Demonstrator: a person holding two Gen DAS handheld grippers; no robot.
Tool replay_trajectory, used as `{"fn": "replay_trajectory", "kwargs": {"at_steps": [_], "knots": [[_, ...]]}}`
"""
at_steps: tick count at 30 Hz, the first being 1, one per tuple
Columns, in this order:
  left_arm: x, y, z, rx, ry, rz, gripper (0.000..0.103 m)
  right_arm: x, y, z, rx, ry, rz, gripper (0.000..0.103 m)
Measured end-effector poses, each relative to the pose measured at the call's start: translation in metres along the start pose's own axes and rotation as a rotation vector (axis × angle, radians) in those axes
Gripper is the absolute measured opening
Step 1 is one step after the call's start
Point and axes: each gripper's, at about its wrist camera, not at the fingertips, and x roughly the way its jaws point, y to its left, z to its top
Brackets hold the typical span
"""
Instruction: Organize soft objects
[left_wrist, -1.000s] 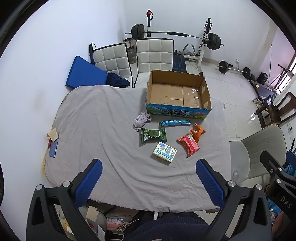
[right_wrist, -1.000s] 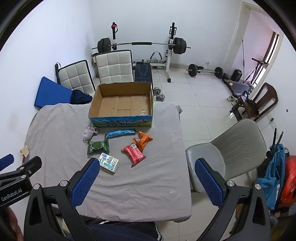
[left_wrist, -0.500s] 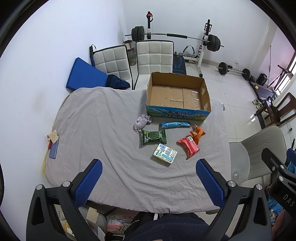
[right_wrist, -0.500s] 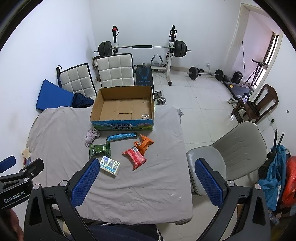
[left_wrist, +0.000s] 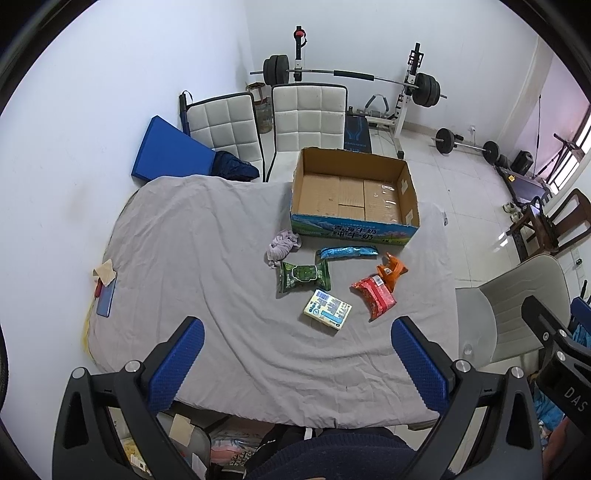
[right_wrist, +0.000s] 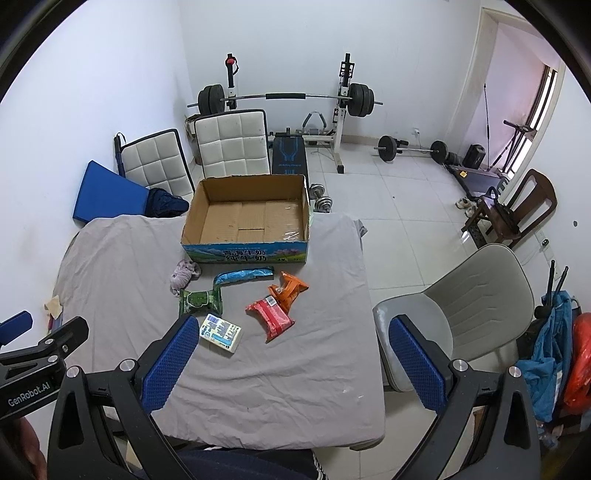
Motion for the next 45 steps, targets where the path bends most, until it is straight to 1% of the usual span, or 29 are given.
{"fn": "replay_trajectory", "kwargs": {"at_steps": [10,28,45], "knots": [[-0.001,-0.002,0.001,0.002,-0.003,0.0,0.103,-0.002,0.0,0.004,0.005,-0.017,-0.006,0.103],[-0.001,-0.003,-0.002,0.001,-0.007,0.001,0.103,0.0,0.0,0.004,0.003,-0.018,-0.008,0.103],[-0.003,-0.005,0.004,-0.001,-0.011,-0.002,0.103,0.0,0.004,0.011,-0.003,-0.017,-0.008,0.103]]}}
